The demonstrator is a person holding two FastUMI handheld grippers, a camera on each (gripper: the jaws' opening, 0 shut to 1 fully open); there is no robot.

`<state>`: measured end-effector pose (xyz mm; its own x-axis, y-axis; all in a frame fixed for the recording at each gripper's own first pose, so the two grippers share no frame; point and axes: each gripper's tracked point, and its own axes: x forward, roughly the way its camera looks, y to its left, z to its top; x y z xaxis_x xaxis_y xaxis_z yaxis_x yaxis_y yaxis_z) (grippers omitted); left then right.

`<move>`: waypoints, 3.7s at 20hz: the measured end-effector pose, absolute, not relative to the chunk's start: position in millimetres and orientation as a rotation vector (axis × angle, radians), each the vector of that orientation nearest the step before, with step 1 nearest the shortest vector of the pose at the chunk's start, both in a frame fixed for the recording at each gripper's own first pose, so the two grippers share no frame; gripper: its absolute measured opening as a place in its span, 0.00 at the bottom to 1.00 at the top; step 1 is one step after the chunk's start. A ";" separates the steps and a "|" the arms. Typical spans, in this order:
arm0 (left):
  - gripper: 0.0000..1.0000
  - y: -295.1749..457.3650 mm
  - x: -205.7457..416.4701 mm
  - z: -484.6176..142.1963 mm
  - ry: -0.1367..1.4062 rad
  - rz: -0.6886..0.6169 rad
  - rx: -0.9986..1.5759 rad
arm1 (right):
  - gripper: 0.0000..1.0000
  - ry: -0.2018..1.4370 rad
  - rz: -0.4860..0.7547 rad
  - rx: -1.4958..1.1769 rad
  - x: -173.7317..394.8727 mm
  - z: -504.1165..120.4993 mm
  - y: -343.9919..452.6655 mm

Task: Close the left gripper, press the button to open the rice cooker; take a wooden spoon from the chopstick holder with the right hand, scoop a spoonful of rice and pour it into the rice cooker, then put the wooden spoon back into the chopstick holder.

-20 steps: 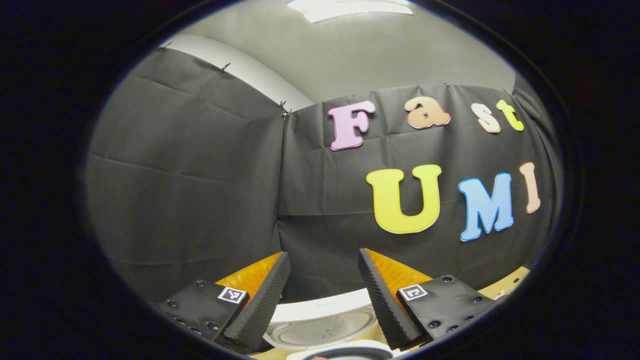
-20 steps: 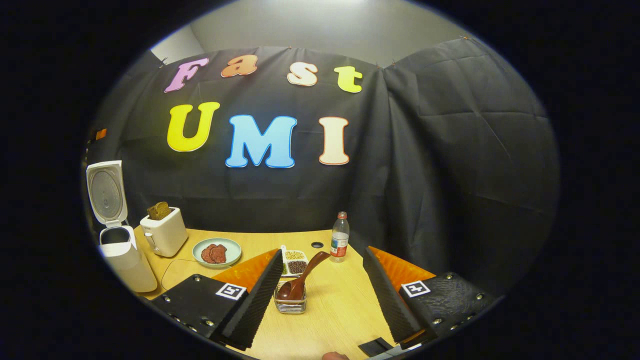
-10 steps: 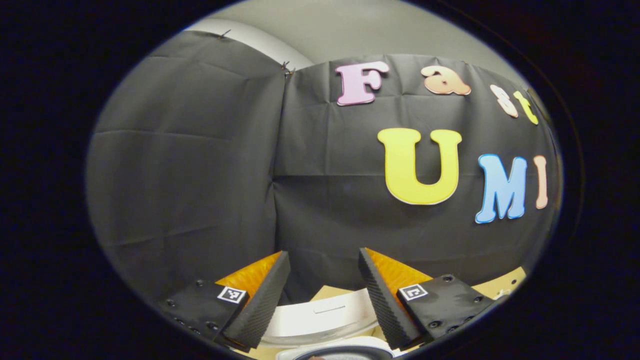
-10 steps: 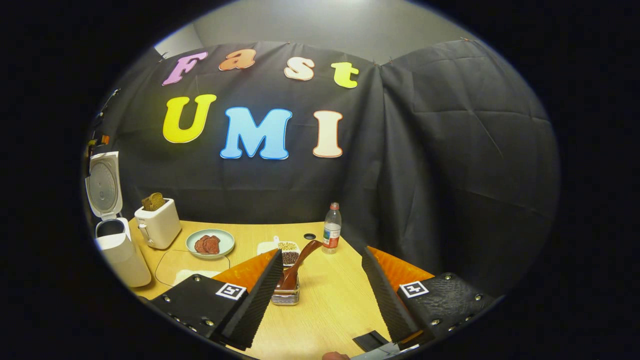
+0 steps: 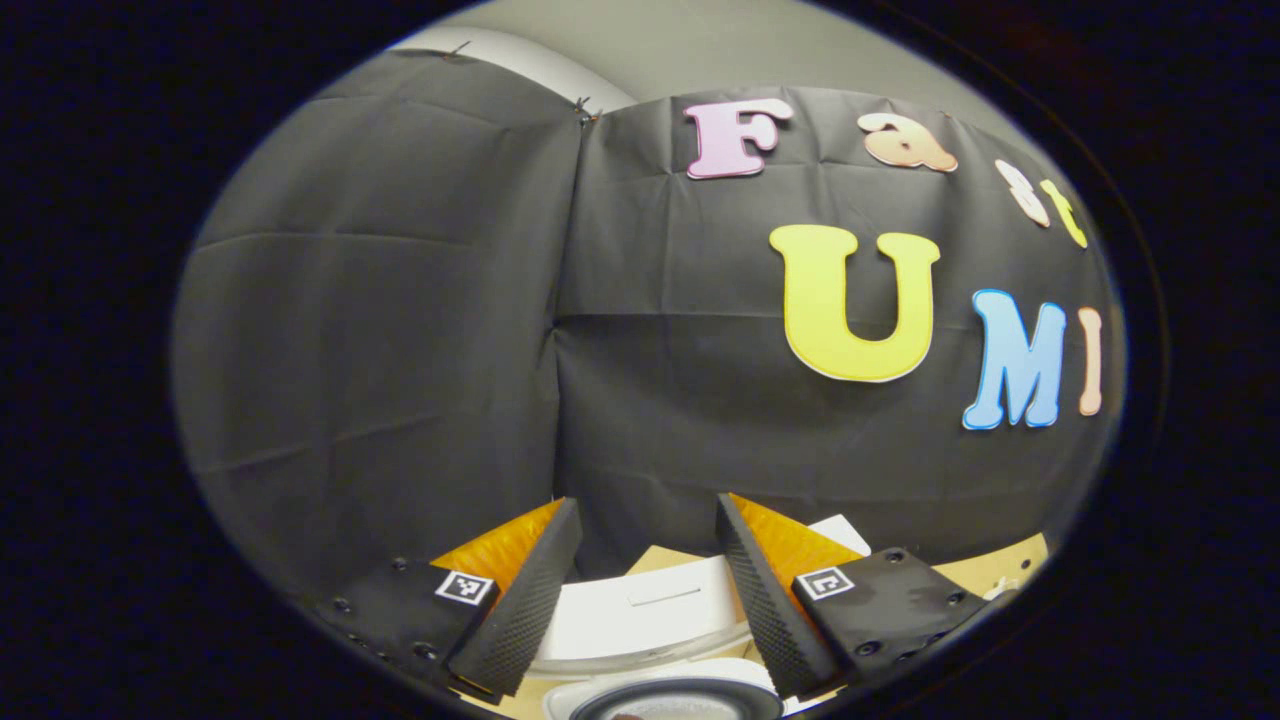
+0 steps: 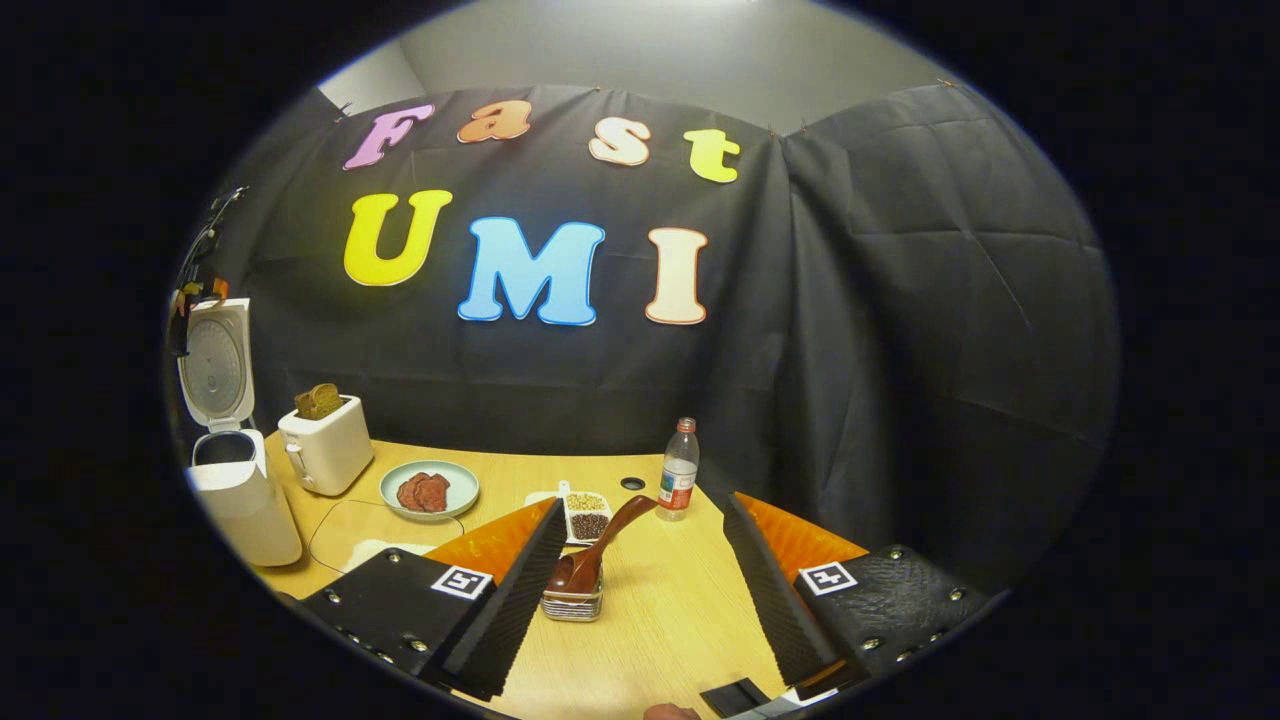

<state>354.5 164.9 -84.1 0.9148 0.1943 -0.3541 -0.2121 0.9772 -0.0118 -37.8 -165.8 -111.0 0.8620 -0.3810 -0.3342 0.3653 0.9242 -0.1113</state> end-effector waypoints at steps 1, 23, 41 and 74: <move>0.92 162.9 349.5 -83.6 0.353 0.208 -0.045 | 0.96 0.353 -0.382 -0.042 -35.2 -109.9 -166.9; 0.91 60.1 184.7 -156.1 0.474 0.119 -0.067 | 0.96 0.269 -0.163 0.010 -4.1 -86.0 -145.0; 0.92 27.0 137.3 -233.1 0.614 0.077 -0.051 | 0.96 0.301 -0.149 0.009 -8.5 -95.6 -144.0; 0.97 -74.5 67.5 -68.6 0.207 -0.027 -0.055 | 0.96 0.154 0.015 0.007 -17.0 -42.1 -136.6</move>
<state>67.5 -74.5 -68.6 0.9783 -0.0328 -0.2043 0.0214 0.9981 -0.0579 -17.0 -136.6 -42.1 0.9880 0.0157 -0.1534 -0.0145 0.9999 0.0085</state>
